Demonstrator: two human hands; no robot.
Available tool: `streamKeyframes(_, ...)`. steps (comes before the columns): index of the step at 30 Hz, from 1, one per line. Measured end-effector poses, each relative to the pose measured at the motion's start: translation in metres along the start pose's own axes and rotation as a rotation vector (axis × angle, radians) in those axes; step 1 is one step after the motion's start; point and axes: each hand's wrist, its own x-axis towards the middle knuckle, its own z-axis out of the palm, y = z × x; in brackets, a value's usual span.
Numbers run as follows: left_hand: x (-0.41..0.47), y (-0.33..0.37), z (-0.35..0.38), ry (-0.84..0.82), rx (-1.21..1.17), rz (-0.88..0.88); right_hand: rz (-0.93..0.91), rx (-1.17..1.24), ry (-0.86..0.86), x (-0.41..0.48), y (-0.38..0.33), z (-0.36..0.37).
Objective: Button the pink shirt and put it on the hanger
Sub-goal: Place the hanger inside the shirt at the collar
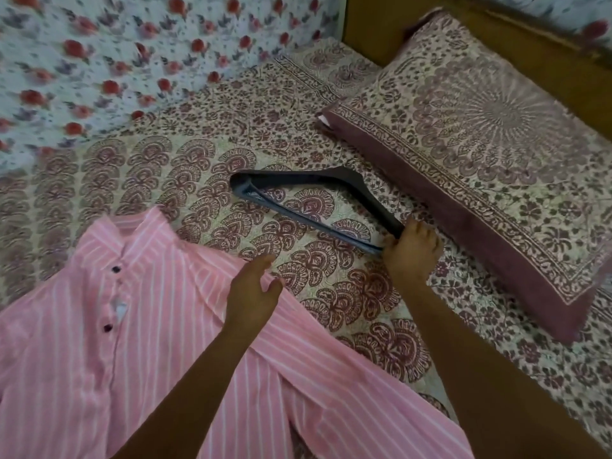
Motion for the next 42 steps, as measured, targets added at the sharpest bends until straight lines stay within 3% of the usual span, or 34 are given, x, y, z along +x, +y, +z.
streamKeyframes(3, 0.002, -0.005, 0.001, 0.01, 0.001, 0.02, 0.067, -0.018, -0.063, 0.012, 0.007, 0.007)
streamKeyframes(9, -0.012, -0.003, -0.016, 0.062, 0.037, 0.042, -0.021, 0.091, 0.093, -0.028, 0.002, -0.002)
streamKeyframes(17, -0.039, 0.018, -0.1, 0.352, -0.07, -0.007, -0.226, 0.178, 0.228, -0.116, -0.048, -0.031)
streamKeyframes(23, -0.078, 0.011, -0.187, 0.536, 0.124, -0.007, -0.298, 0.281, 0.278, -0.173, -0.081, -0.069)
streamKeyframes(27, -0.093, 0.001, -0.223, 0.57, 0.328, -0.016, -0.369, 0.347, 0.227, -0.205, -0.106, -0.083)
streamKeyframes(31, -0.105, -0.014, -0.241, 0.445, 0.601, -0.051, -0.475, 0.375, 0.168, -0.239, -0.136, -0.075)
streamKeyframes(34, -0.109, -0.031, -0.25, 0.421, 0.654, -0.127, -0.517, 0.442, 0.091, -0.257, -0.154, -0.062)
streamKeyframes(42, -0.085, -0.085, -0.29, 0.549, 0.857, -0.13, -0.671, 0.616, -0.215, -0.26, -0.175, -0.023)
